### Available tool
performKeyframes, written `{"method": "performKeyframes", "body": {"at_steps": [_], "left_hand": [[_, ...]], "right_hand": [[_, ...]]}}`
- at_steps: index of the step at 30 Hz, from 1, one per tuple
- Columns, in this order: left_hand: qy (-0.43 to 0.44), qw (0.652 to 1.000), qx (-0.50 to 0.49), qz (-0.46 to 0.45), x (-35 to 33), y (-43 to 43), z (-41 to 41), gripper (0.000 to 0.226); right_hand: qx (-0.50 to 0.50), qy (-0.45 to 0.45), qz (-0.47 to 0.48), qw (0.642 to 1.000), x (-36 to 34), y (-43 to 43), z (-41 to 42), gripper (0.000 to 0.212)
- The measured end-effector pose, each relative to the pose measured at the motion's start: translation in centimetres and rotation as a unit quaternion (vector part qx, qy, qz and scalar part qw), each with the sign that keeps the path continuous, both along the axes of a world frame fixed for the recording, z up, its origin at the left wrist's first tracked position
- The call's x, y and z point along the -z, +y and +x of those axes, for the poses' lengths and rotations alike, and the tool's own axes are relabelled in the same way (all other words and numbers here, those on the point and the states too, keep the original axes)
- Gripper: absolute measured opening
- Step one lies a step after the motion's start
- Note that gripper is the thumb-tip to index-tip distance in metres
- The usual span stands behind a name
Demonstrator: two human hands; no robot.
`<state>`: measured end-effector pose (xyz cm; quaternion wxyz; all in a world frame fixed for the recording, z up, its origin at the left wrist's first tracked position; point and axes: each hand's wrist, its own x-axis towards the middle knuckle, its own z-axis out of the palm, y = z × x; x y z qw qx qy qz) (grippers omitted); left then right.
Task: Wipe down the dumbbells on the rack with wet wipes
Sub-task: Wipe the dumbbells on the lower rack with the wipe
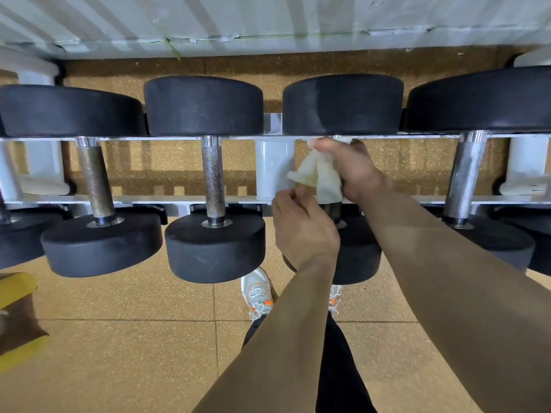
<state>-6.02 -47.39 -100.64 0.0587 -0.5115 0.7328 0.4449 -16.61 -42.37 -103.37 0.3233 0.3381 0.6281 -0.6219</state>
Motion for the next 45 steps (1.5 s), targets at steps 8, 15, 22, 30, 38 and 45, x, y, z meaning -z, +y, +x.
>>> {"method": "performKeyframes", "body": {"at_steps": [8,15,22,30,38,45], "left_hand": [[-0.005,1.000,-0.003,0.006,-0.3,-0.1,-0.2,0.026],[0.002,1.000,0.000,0.002,-0.3,-0.1,-0.2,0.026],[0.004,1.000,0.006,0.007,0.2,-0.2,0.0,0.027],[0.031,0.996,0.072,0.049,-0.2,-1.8,0.7,0.026],[0.044,0.981,0.190,0.012,-3.9,-4.2,1.8,0.010],[0.029,0.934,0.149,0.323,-11.1,-1.3,-0.6,0.018]], "right_hand": [[-0.226,-0.028,-0.106,0.968,-0.5,3.2,3.1,0.016],[-0.200,0.005,0.201,0.959,0.3,0.6,3.9,0.027],[0.052,-0.004,-0.056,0.997,0.2,0.4,0.8,0.035],[-0.263,-0.025,0.057,0.963,-0.1,2.8,3.7,0.036],[-0.209,0.065,0.249,0.944,-5.0,3.2,6.6,0.017],[0.117,0.013,-0.203,0.972,-13.4,7.8,8.7,0.022]]}}
